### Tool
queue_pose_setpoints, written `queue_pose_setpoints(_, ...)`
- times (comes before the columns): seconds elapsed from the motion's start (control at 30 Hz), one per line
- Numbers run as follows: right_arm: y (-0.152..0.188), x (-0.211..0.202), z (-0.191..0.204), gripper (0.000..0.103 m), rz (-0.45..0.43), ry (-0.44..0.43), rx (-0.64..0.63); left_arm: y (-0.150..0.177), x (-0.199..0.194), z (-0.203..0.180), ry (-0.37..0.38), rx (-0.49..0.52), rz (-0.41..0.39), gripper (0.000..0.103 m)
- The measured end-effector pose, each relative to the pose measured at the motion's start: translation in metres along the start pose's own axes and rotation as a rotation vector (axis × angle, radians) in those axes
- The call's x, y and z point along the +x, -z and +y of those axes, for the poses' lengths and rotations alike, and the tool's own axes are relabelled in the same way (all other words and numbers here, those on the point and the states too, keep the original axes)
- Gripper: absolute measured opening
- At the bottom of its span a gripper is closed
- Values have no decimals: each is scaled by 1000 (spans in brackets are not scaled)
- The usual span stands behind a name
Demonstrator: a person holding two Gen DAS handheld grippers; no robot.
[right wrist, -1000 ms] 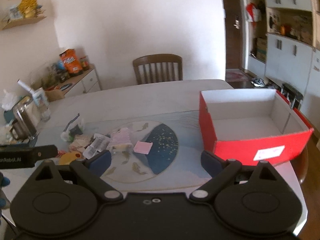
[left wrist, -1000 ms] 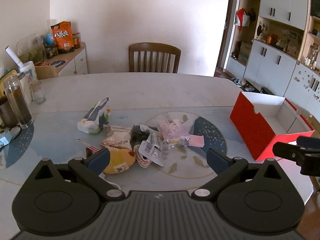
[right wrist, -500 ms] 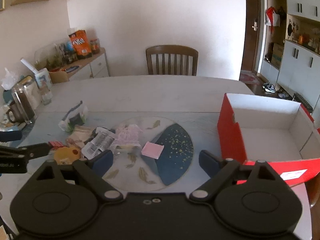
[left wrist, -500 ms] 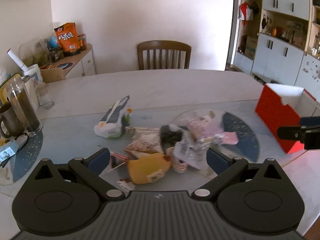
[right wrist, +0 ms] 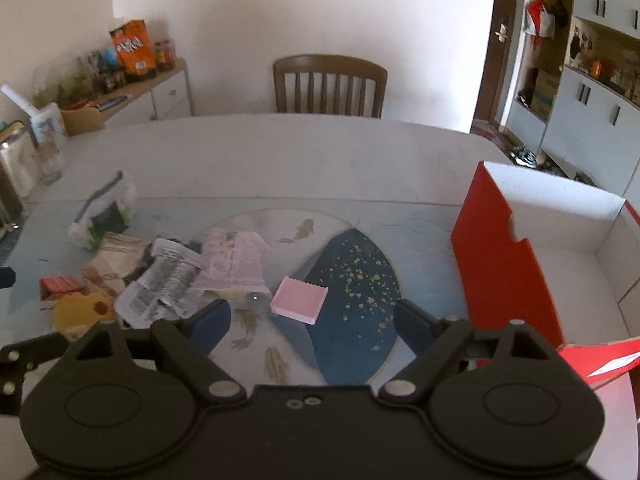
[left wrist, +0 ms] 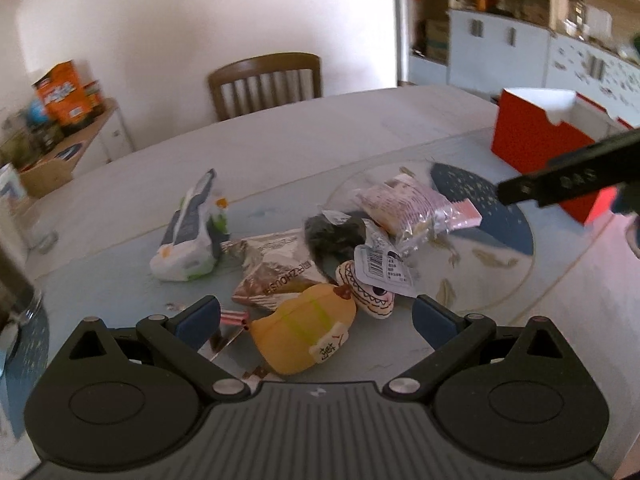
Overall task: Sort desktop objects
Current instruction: 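Move the right tool toward the pink sticky-note pad on the table, then grasp the pink sticky-note pad with the right tool while the left tool grasps the yellow toy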
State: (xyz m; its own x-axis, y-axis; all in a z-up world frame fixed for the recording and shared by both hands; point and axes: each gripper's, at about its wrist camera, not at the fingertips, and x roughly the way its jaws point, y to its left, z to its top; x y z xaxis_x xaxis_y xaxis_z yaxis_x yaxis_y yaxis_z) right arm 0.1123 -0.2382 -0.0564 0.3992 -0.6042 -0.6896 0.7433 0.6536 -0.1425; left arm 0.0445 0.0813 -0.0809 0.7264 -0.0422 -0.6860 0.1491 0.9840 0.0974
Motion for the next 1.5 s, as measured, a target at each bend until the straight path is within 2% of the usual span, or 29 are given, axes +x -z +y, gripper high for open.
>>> queue_pose_setpoints(0.13,-3,22,4,86,27,28,17,-1,11,2,28,66,12,102)
queue_pose_setpoints(0.33,-4,48,-7,83,67,102,91,-2,19,7,71,114,18,100)
queue_pose_setpoints(0.53,-14,65,-9,83,84,143,141,-1,25,8,105,143,31,96)
queue_pose_setpoints(0.73,-18,82,-1,84,108,146,142,1,30,9,120,155,39,92)
queue_pose_setpoints(0.93,-19,98,2,83,149,186,172,4,33,9,129,162,46,92)
queue_pose_setpoints(1.07,-16,104,1,82,170,200,190,4,37,10,127,157,56,84)
queue_pose_setpoints(1.2,-17,107,2,80,176,206,205,4,39,10,132,160,60,82)
queue_pose_setpoints(1.37,-18,113,7,69,210,187,196,4,42,10,130,158,69,73)
queue_pose_setpoints(1.5,-16,113,7,67,209,200,217,4,44,11,125,155,69,69)
